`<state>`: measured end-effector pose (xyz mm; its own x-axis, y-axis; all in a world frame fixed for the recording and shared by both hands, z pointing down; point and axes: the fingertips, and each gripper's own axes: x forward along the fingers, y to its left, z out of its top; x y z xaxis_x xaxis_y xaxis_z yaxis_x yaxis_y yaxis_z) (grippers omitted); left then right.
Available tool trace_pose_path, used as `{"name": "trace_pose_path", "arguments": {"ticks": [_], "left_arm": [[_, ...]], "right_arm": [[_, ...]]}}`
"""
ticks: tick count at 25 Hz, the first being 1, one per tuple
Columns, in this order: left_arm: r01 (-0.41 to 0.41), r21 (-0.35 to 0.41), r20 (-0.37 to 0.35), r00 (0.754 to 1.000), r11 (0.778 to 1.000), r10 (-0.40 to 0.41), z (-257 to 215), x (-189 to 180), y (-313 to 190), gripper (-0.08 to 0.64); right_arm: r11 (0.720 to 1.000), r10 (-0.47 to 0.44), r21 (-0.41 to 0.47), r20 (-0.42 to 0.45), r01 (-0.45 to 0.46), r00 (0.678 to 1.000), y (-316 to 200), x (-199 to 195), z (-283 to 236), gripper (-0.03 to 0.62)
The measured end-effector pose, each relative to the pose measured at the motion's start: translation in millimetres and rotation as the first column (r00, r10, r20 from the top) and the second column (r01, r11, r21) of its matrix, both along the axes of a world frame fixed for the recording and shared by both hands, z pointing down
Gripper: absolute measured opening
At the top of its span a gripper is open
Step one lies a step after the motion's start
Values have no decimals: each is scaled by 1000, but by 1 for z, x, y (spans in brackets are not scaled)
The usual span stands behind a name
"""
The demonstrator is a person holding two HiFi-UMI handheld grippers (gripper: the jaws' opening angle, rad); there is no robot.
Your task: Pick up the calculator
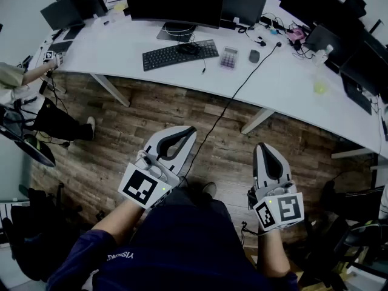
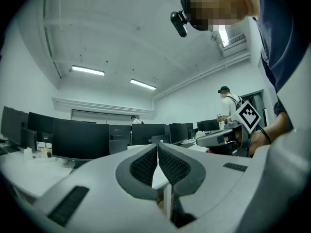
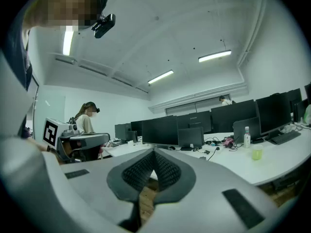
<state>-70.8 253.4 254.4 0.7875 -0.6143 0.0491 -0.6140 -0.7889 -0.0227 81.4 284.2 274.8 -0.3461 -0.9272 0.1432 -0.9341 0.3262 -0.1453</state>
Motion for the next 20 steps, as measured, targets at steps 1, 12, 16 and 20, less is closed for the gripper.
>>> {"name": "trace_pose_path", "arguments": {"ticks": [1,12,16,20], "left_arm": [[0,-3,1,1000,1000,0,1,2,1,32],[-5,-15,-3,1000,1000,5,5,14,5,32],[0,-18,1,1000,1000,0,6,15,6,32],[5,-18,-1,1000,1000,-5,8,15,7,32]], "right_arm": [[1000,-1,-1,-1,1,1000,1,1,0,3],[1000,-8,-10,11,8,1000,6,10,5,3],[1000,-14,-8,9,14,1000,7,10,5,3],[1000,-15,-7,7,15,1000,7,11,6,3]]}}
